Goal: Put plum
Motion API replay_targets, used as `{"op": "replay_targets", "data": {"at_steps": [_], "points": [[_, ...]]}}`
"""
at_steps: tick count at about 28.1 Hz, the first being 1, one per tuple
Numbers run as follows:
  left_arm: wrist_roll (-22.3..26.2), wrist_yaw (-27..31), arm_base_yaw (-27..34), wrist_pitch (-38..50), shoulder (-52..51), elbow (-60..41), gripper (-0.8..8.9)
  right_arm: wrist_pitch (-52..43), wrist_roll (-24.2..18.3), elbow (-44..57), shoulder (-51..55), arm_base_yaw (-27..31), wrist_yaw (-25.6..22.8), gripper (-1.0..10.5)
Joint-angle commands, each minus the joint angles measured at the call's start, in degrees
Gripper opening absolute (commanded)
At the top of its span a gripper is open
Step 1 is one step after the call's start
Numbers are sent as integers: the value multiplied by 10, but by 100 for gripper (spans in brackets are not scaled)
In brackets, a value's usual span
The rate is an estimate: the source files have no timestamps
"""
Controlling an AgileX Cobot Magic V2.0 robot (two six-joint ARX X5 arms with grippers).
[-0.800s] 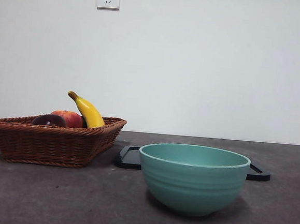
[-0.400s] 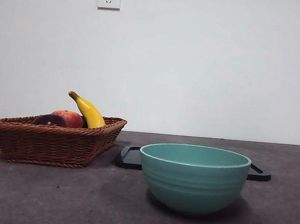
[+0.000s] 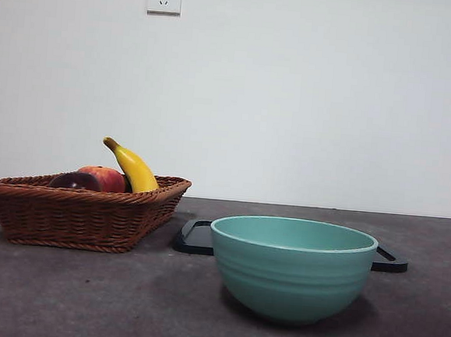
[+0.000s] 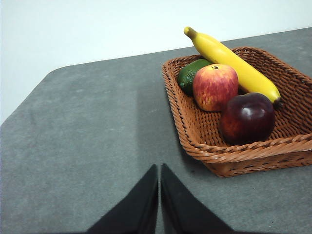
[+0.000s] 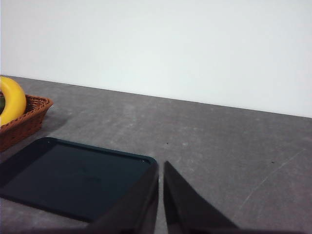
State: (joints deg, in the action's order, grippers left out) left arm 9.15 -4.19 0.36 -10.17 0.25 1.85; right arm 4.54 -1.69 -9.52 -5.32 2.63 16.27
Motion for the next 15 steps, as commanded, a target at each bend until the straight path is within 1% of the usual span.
{"op": "replay_targets", "data": {"at_steps": [1,2,9,11,15], "points": [[2,2,1,-5,-1,-12,7,-25,13,28,19,0,-3,8],[2,2,1,-5,-1,-12,7,-30,17,39,25,0,-5,8],[2,2,1,-5,-1,-12,7,-31,61,85,52,0,-63,8],[2,2,1,-5,-1,-12,7,-23,66,89,51,0,-70,8],[2,2,1,-5,-1,-12,7,0,67,89,51,0,-102,8]]}}
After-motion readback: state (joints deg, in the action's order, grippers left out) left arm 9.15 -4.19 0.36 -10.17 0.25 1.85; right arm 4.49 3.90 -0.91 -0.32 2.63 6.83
